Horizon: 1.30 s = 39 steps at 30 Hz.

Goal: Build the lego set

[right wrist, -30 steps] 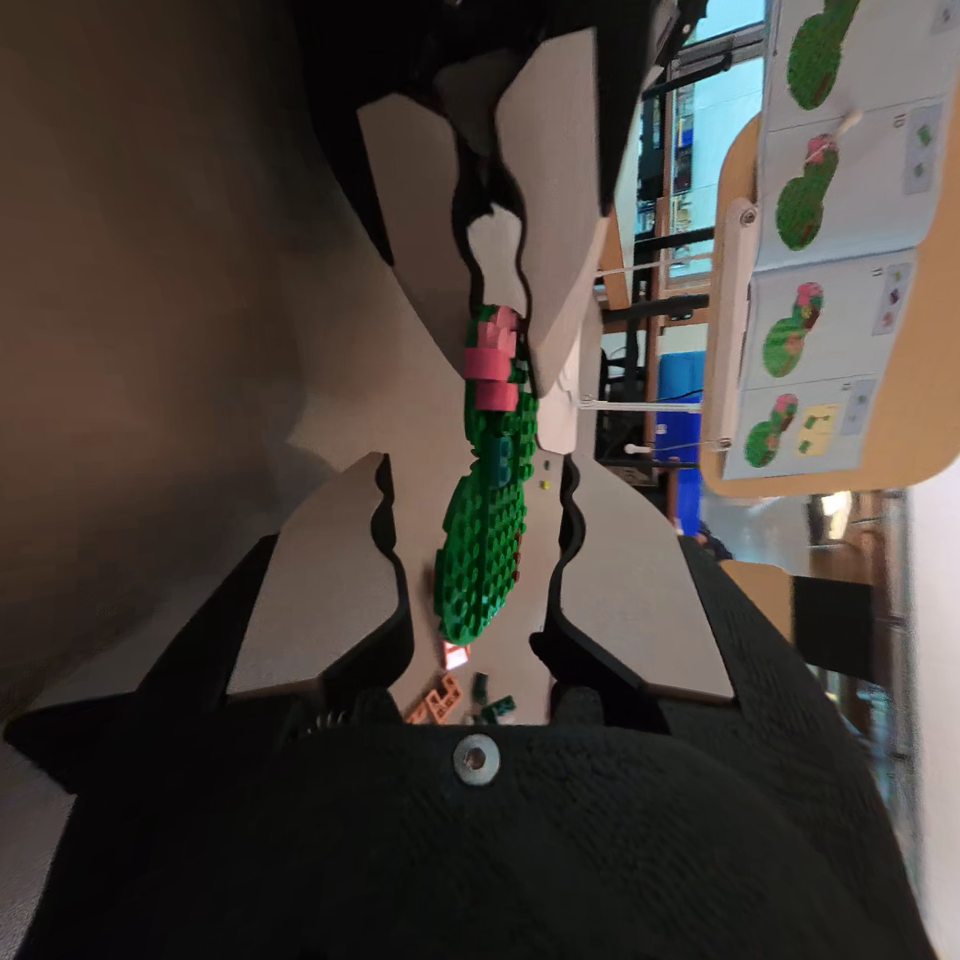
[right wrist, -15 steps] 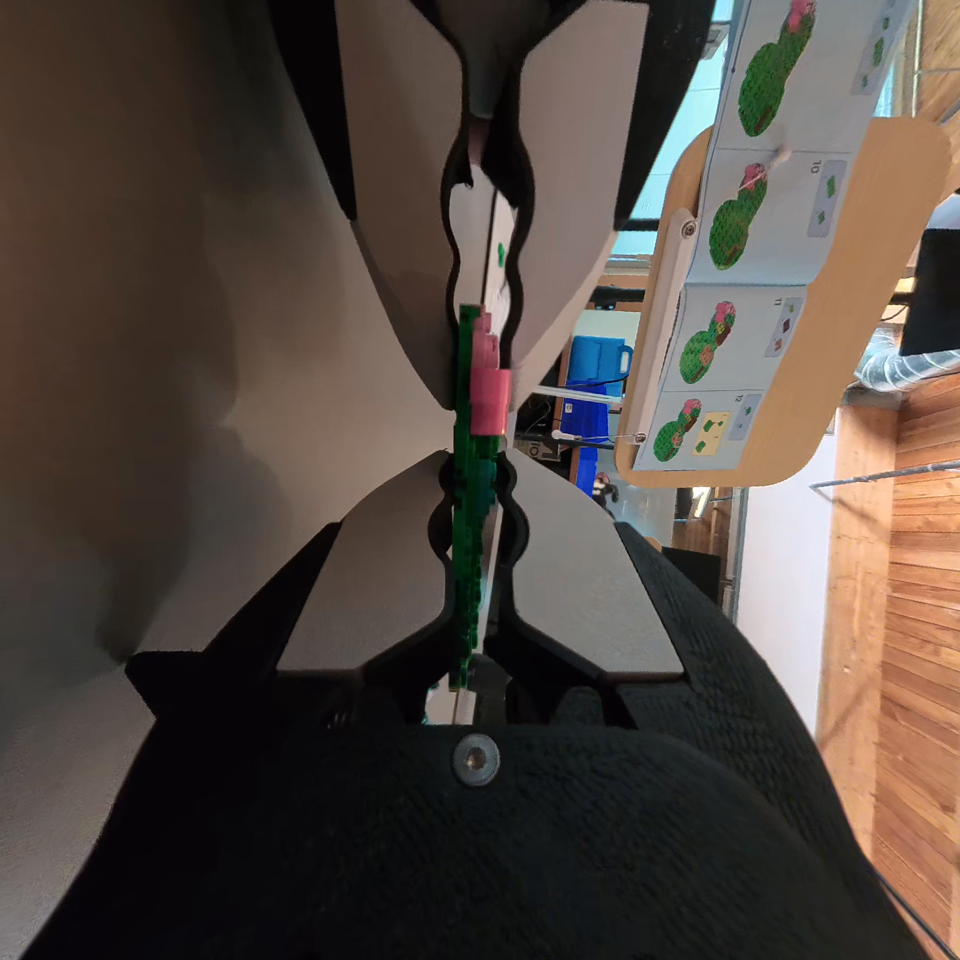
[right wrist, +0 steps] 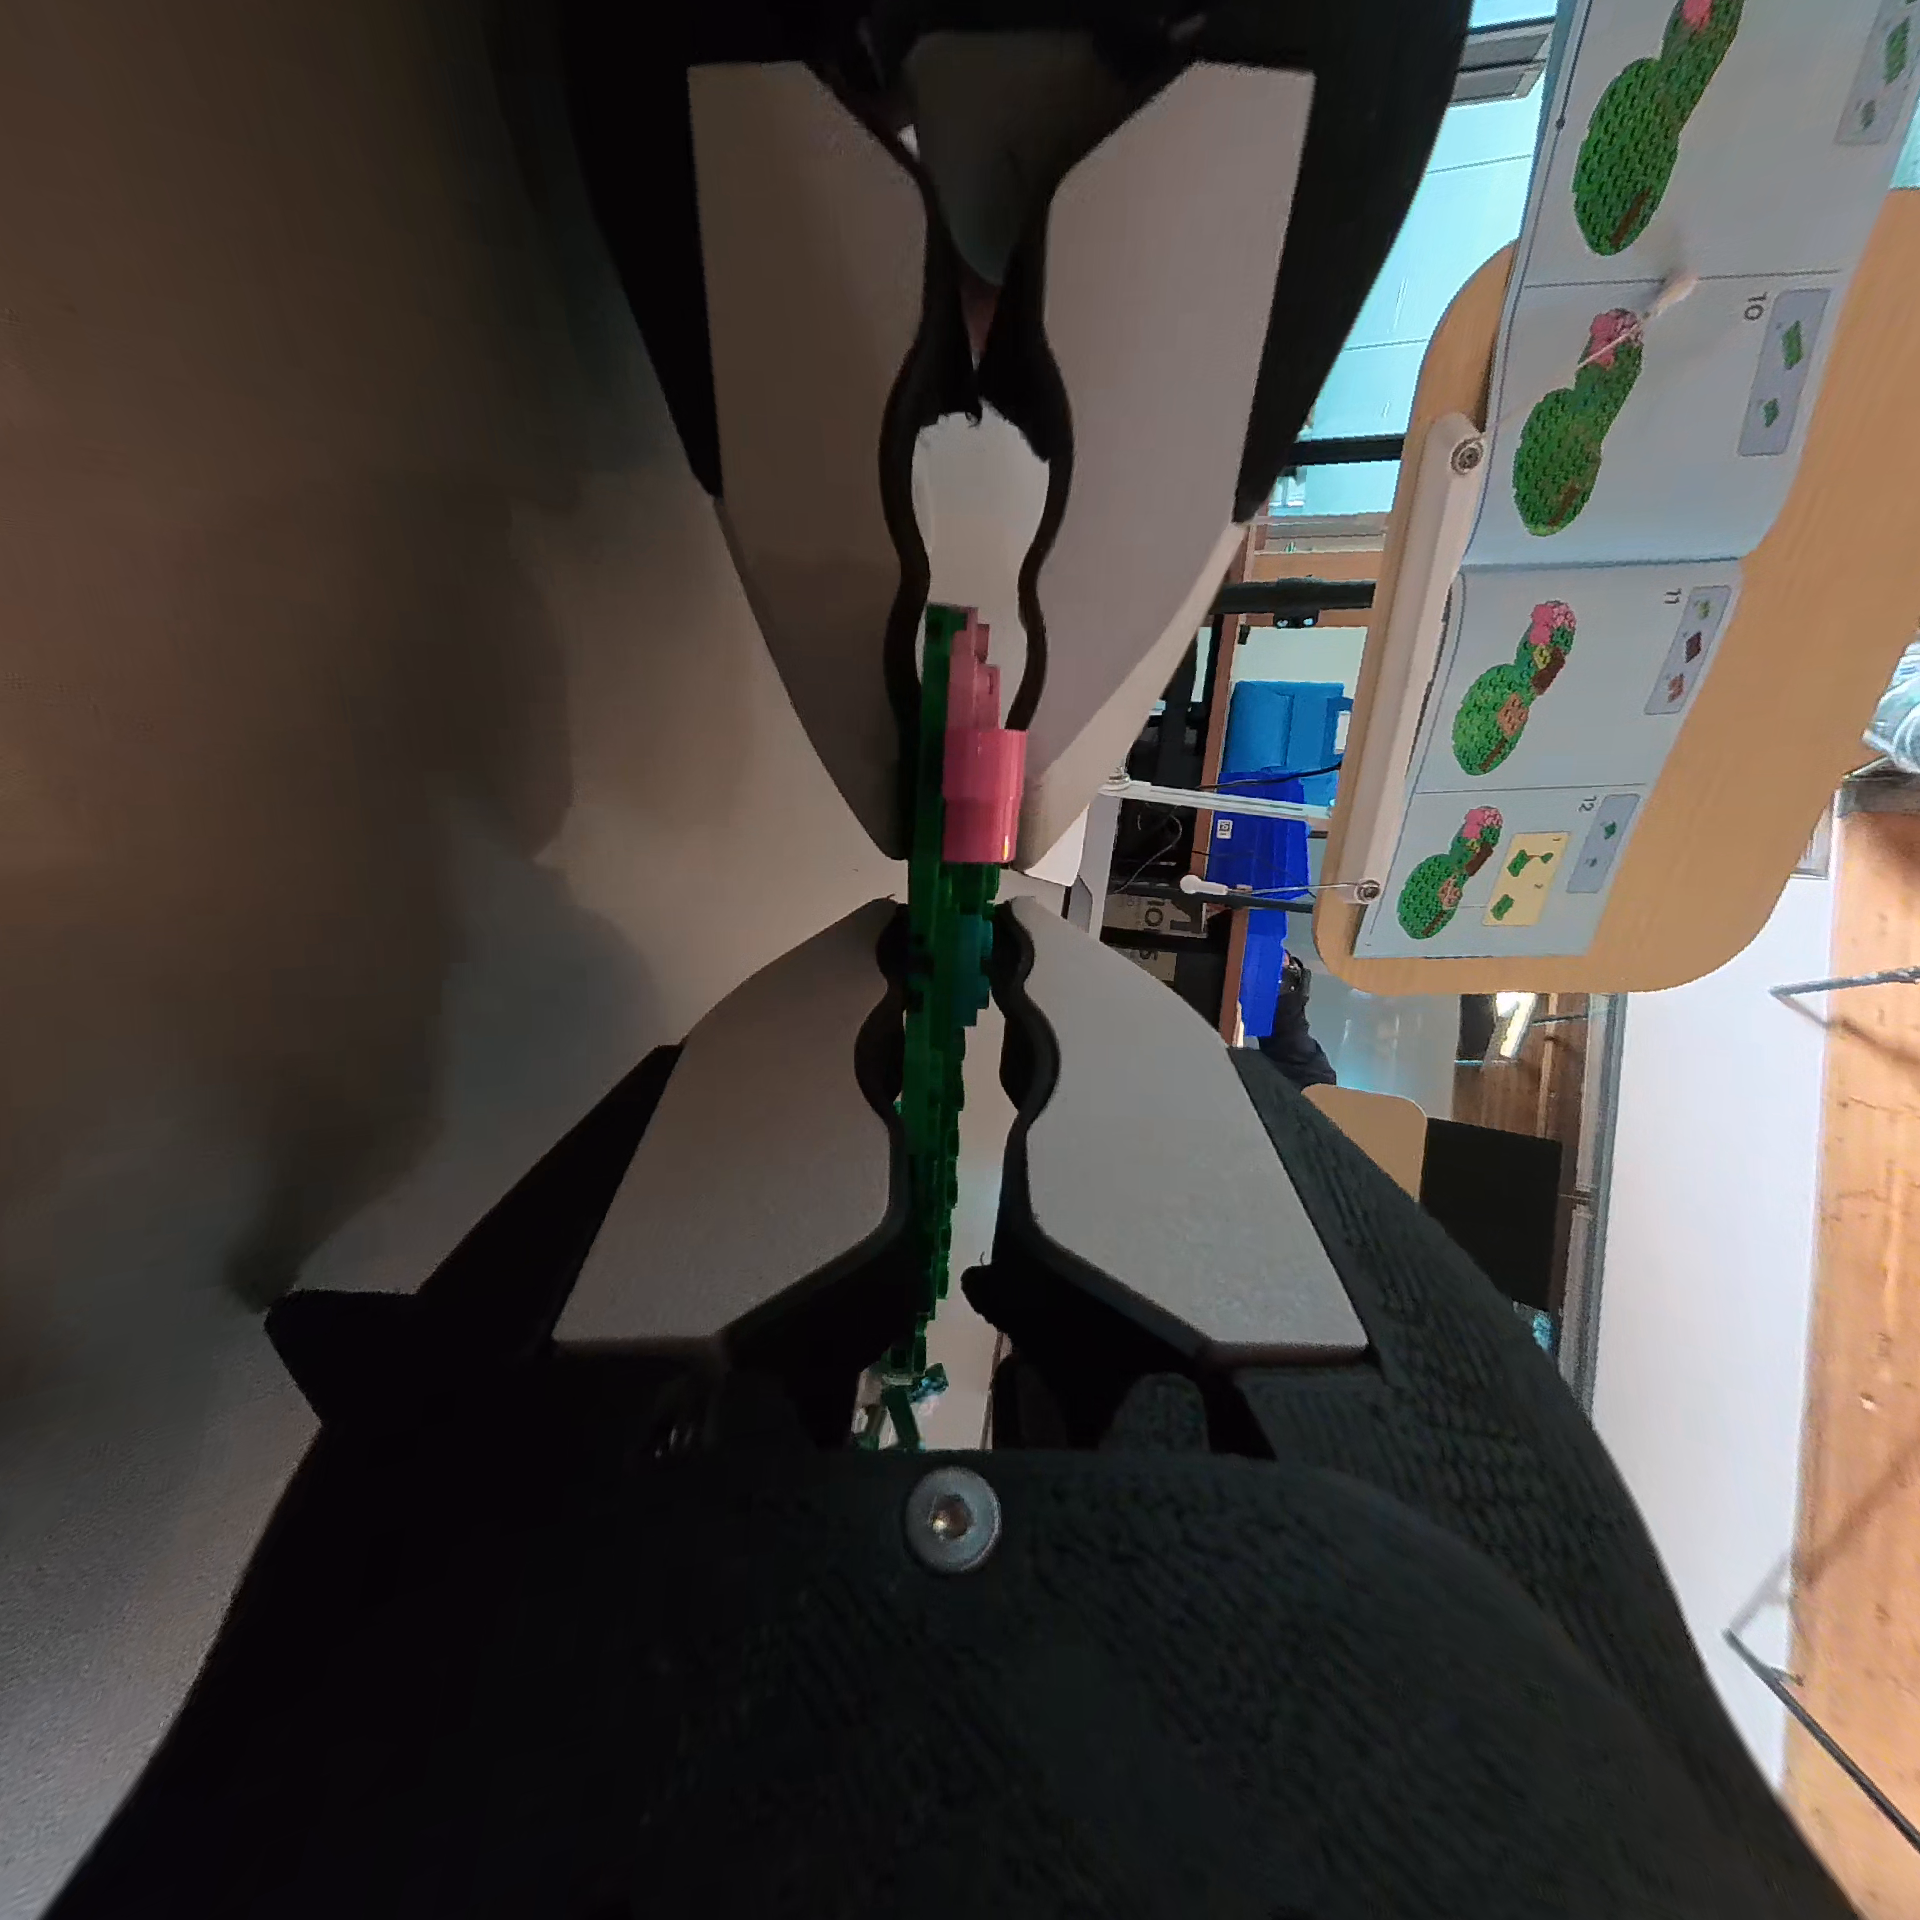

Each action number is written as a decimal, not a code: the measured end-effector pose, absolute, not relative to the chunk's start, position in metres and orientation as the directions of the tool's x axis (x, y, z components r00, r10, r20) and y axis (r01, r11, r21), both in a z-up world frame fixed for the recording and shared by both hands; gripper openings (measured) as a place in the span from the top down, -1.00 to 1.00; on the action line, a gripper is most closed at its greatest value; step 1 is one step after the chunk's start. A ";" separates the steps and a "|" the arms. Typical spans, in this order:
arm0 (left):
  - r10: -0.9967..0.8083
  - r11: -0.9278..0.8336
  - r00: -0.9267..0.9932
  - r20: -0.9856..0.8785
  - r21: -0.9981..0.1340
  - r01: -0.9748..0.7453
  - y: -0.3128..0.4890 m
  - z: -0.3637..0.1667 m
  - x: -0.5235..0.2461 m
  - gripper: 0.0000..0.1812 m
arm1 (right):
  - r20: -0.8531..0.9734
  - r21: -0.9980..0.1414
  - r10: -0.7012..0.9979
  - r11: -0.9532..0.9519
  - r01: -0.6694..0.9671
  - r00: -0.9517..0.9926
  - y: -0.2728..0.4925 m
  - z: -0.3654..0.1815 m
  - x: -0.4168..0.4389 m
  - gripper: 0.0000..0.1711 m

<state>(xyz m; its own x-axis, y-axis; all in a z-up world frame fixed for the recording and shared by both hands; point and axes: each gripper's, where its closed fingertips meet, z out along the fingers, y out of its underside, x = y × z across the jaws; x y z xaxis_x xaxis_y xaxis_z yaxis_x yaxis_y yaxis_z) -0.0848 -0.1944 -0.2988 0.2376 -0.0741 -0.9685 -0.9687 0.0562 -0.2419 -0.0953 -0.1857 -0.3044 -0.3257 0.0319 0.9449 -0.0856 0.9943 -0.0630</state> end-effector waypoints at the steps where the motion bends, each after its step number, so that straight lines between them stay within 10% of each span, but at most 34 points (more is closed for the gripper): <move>1: -0.085 0.054 0.247 -0.965 -0.252 -0.966 -0.194 -0.299 -0.084 0.85 | 0.943 -0.057 0.025 0.995 -0.087 -0.331 -0.185 -0.305 -0.095 0.85; 11: -0.144 0.037 0.322 -0.936 -0.330 -0.943 -0.194 -0.303 -0.085 0.86 | 0.881 -0.247 0.201 0.967 -0.054 -0.428 -0.185 -0.313 -0.093 0.70; 26: -0.187 0.060 0.430 -0.883 -0.447 -0.893 -0.195 -0.303 -0.085 0.86 | 0.832 -0.181 0.138 0.983 -0.026 -0.538 -0.183 -0.325 -0.088 0.39; 39: -0.229 0.127 0.449 -0.864 -0.484 -0.866 -0.198 -0.307 -0.069 0.81 | 0.881 -0.097 0.079 0.995 -0.016 -0.466 -0.180 -0.319 -0.093 0.85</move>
<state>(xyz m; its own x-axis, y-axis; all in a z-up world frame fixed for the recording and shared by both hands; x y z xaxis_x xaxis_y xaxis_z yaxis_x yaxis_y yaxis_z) -0.0694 -0.1977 -0.3075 0.4487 -0.2292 -0.8638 -0.8661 0.1266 -0.4836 -0.0929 -0.1804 -0.3187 -0.4665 0.0788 0.8810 -0.0159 0.9951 -0.0974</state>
